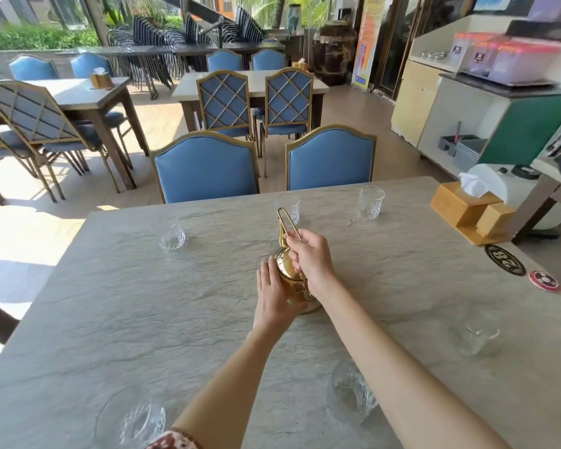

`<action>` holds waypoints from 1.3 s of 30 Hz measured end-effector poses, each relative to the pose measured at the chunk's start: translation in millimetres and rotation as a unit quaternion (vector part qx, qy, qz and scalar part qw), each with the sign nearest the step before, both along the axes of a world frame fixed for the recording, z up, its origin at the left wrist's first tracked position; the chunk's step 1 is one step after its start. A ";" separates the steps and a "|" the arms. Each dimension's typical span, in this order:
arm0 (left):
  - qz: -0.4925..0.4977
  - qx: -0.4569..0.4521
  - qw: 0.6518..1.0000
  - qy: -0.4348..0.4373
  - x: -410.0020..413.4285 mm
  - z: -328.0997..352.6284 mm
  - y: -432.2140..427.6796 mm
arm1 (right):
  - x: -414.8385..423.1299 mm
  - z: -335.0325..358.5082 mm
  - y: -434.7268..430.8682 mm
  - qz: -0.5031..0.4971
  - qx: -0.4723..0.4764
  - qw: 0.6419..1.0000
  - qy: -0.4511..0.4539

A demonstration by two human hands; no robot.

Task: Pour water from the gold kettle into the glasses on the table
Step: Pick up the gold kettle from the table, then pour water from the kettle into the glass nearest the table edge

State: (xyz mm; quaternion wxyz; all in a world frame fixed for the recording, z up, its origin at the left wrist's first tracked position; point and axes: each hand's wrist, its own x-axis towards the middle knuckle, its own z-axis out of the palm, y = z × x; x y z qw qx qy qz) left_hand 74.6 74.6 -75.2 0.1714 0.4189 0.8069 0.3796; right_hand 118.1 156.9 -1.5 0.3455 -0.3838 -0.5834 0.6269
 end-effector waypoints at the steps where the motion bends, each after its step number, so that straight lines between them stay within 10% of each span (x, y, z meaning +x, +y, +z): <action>1: -0.003 -0.003 1.000 -0.001 0.3 1.4 -3.6 | 3.2 3.6 -4.7 0.008 -0.014 1.000 0.016; 14: -0.042 0.036 0.998 0.006 -6.6 74.0 -101.2 | 36.2 99.1 -97.6 0.022 0.041 0.999 0.010; 31: -0.147 0.005 0.958 -0.247 34.6 55.1 -347.0 | 81.1 101.1 -297.0 0.067 0.057 0.986 -0.145; 39: -0.106 0.025 0.955 -0.275 18.0 45.2 -375.5 | 33.9 101.0 -333.7 0.085 0.242 0.907 -0.334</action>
